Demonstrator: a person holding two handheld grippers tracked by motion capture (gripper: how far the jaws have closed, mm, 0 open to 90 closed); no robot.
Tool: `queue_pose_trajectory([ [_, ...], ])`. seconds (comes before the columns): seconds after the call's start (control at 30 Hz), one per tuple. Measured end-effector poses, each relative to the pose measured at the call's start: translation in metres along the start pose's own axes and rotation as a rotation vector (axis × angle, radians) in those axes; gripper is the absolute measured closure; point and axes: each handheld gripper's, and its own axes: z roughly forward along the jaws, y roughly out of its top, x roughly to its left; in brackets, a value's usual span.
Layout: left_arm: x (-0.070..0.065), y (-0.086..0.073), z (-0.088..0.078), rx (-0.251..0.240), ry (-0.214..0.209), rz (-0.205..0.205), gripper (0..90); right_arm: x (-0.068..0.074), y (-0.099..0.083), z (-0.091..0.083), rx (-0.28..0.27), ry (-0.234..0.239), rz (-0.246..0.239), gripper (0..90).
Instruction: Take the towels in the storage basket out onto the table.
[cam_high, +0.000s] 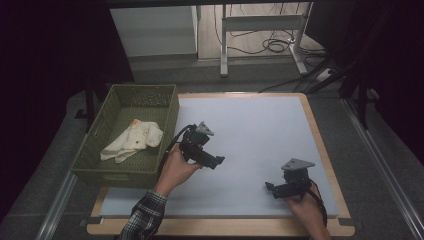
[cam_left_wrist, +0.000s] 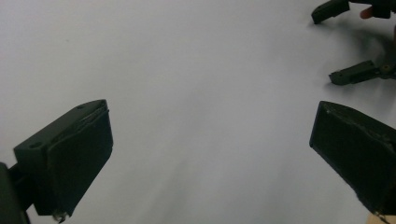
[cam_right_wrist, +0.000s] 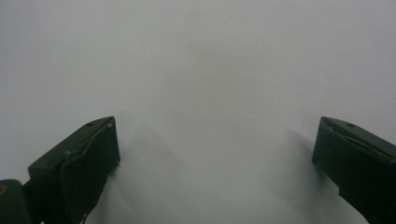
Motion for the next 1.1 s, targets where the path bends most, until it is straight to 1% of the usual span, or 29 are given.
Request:
queue_pose_trajectory([
  [0.13,0.010,0.006,-0.009,0.002,0.018,-0.009,0.0,0.000,0.000,0.000,-0.001,0.000,-0.002,0.8],
  [0.17,0.016,0.009,-0.014,0.007,0.031,-0.010,0.0,0.000,0.000,0.000,0.000,0.000,0.000,0.8],
  [0.2,0.018,0.010,-0.017,0.008,0.035,-0.012,0.0,0.000,0.000,0.000,0.000,0.000,-0.002,0.8],
  [0.3,0.024,0.012,-0.022,0.009,0.047,-0.017,0.0,0.000,0.000,0.000,-0.002,0.000,0.000,0.8],
  [0.33,0.027,0.012,-0.025,0.010,0.054,-0.021,0.0,0.000,0.000,0.000,-0.003,0.000,-0.001,0.8],
  [0.37,0.032,0.013,-0.028,0.012,0.067,-0.034,0.0,0.000,0.000,0.000,-0.002,0.000,-0.001,0.8],
  [0.4,0.032,0.013,-0.028,0.012,0.067,-0.034,0.0,0.000,0.000,0.000,-0.002,0.001,-0.001,0.8],
  [0.43,0.038,0.012,-0.032,0.020,0.091,-0.042,0.0,0.000,0.000,0.000,-0.002,0.001,0.000,0.8],
  [0.47,0.038,0.012,-0.032,0.020,0.091,-0.042,0.0,0.000,0.000,0.000,-0.002,0.001,0.000,0.8],
  [0.5,0.045,0.010,-0.036,0.024,0.106,-0.056,0.0,0.000,0.000,0.000,-0.002,0.000,0.000,0.8],
  [0.53,0.045,0.010,-0.036,0.024,0.106,-0.056,0.0,0.000,0.000,0.000,-0.002,0.000,0.000,0.8],
  [0.57,0.051,0.008,-0.040,0.024,0.118,-0.070,0.0,0.000,0.000,0.000,-0.002,0.000,0.000,0.8],
  [0.6,0.054,0.007,-0.042,0.028,0.122,-0.078,0.0,0.000,0.000,0.000,-0.002,0.000,0.001,0.8],
  [0.63,0.054,0.007,-0.042,0.028,0.122,-0.078,0.0,0.000,0.000,0.000,-0.002,0.000,0.001,0.8],
  [0.7,0.063,0.005,-0.048,0.037,0.144,-0.089,0.0,0.000,0.000,0.000,-0.002,0.001,0.000,0.8],
  [0.73,0.063,0.005,-0.048,0.037,0.144,-0.089,0.0,0.000,0.000,0.000,-0.002,0.001,0.000,0.8],
  [0.8,0.069,0.003,-0.052,0.033,0.154,-0.104,0.0,0.000,0.000,0.000,-0.002,0.000,0.000,0.8],
  [0.83,0.075,0.002,-0.056,0.034,0.160,-0.114,0.0,0.000,0.000,0.000,-0.002,0.000,0.000,0.8],
  [0.87,0.075,0.002,-0.056,0.034,0.160,-0.114,0.0,0.000,0.000,0.000,-0.002,0.000,0.000,0.8],
  [0.9,0.081,0.000,-0.059,0.038,0.176,-0.128,0.0,0.000,0.000,0.000,-0.002,0.000,-0.001,0.8],
  [0.93,0.081,0.000,-0.059,0.038,0.176,-0.128,0.0,0.000,0.000,0.000,-0.002,0.000,-0.001,0.8],
  [0.97,0.084,-0.001,-0.061,0.042,0.187,-0.134,0.0,0.000,0.000,0.000,-0.002,0.000,0.000,0.8],
  [1.0,0.088,-0.002,-0.063,0.042,0.200,-0.143,0.0,0.000,0.000,0.000,-0.002,0.000,0.000,0.8],
  [1.03,0.095,-0.004,-0.067,0.033,0.212,-0.163,0.0,0.000,0.000,0.000,-0.002,0.000,0.000,0.8],
  [1.07,0.095,-0.004,-0.067,0.033,0.212,-0.163,0.0,0.000,0.000,0.000,-0.002,0.000,0.000,0.8],
  [1.1,0.102,-0.007,-0.071,0.031,0.225,-0.184,0.0,0.000,0.000,0.000,-0.002,0.001,0.000,0.8],
])
